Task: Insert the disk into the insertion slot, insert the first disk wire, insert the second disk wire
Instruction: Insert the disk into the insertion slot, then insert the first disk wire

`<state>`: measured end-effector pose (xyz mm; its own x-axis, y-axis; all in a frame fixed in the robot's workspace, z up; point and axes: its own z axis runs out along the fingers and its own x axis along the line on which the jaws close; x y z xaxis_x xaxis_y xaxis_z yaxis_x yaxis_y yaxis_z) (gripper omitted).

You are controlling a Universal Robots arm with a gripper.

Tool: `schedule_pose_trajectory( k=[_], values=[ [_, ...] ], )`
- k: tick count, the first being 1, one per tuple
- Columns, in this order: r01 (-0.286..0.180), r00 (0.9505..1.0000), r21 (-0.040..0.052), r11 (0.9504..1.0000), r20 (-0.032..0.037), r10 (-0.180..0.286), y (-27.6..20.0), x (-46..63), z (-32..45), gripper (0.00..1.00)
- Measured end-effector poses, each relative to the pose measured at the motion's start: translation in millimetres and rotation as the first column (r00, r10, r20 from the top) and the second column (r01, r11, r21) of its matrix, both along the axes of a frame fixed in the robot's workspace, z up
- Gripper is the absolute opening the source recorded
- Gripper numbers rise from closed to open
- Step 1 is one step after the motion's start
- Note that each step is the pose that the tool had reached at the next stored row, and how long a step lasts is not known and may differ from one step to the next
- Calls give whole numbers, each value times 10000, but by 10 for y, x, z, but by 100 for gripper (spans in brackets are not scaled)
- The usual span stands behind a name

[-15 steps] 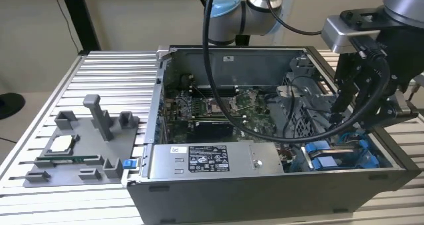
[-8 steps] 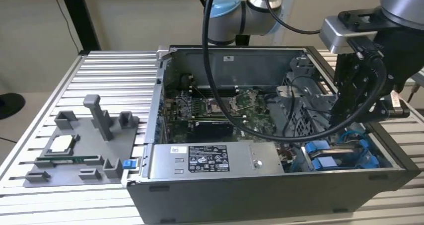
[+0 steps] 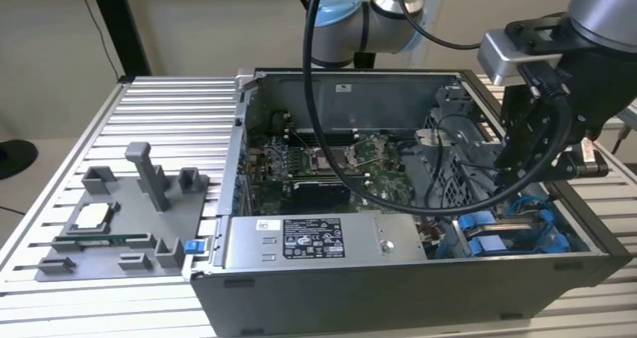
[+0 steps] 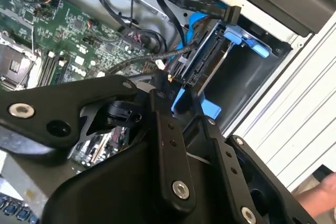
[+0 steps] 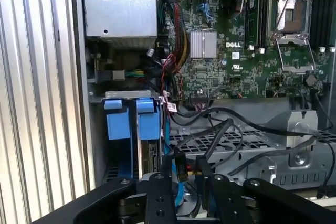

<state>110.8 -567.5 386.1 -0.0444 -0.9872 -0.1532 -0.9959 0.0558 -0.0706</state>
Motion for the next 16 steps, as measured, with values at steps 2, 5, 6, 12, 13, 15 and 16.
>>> schedule_pose_trajectory(
  k=[2, 5, 6, 12, 13, 15, 16],
  values=[
    [0, 10000, 107, 9999, 50, 0, 0, 0, -8, 100],
    [-2, 10000, 184, 9998, 96, 0, 1, 1, -12, 0],
    [-2, 10000, 184, 9998, 97, 0, 1, 1, -12, 0],
    [-1, 10000, 185, 9998, 97, 0, 0, 0, -13, 0],
    [-1, 10000, 184, 9998, 97, -1, 0, 0, -13, 0],
    [-1, 10000, 184, 9998, 97, -1, 0, 0, -13, 0],
    [-1, 10000, 184, 9998, 97, -1, 0, 0, -13, 0]
  ],
)
